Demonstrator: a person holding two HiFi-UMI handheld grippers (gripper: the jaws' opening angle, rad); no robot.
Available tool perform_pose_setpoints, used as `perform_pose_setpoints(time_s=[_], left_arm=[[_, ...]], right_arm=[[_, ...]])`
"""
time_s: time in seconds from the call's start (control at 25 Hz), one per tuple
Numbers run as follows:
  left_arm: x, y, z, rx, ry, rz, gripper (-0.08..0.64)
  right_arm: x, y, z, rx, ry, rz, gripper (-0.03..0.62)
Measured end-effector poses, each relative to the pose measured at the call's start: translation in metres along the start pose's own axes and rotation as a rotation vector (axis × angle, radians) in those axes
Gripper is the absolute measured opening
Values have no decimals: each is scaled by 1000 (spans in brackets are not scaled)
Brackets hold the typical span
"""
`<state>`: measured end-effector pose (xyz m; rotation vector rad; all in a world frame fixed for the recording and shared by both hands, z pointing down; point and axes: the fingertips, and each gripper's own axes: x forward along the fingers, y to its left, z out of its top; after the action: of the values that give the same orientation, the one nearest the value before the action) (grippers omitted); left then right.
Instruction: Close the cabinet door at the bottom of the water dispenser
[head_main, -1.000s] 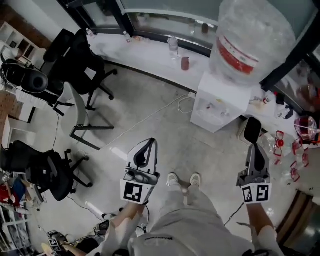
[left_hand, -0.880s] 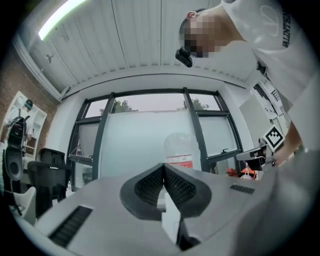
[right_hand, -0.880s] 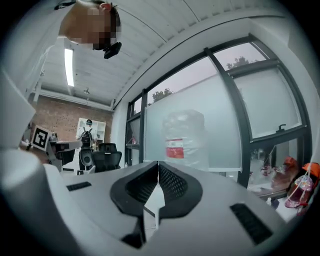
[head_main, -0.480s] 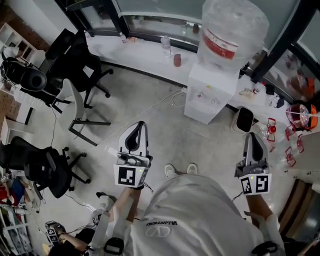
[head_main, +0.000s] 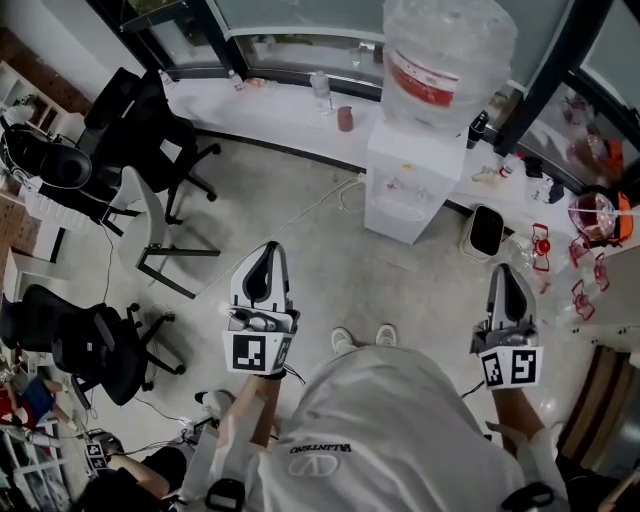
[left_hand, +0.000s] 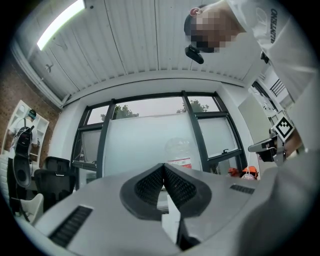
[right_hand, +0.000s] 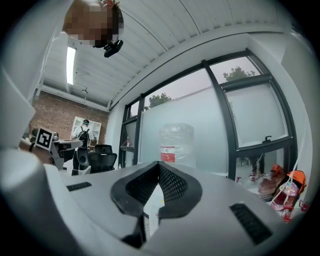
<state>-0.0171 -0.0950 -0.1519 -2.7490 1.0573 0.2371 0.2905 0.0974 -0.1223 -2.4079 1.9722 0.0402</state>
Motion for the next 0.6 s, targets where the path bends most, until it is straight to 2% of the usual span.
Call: perform_pose_setpoints(time_s=[0.36,0.6], left_arm=[[2,-11,2,-3,3,-39,9],[-2,-11,-1,-6,-6,-54,9]], right_arm=[[-1,5,1,-4,6,9,15],[-2,16,-3,-47,6,23,15]])
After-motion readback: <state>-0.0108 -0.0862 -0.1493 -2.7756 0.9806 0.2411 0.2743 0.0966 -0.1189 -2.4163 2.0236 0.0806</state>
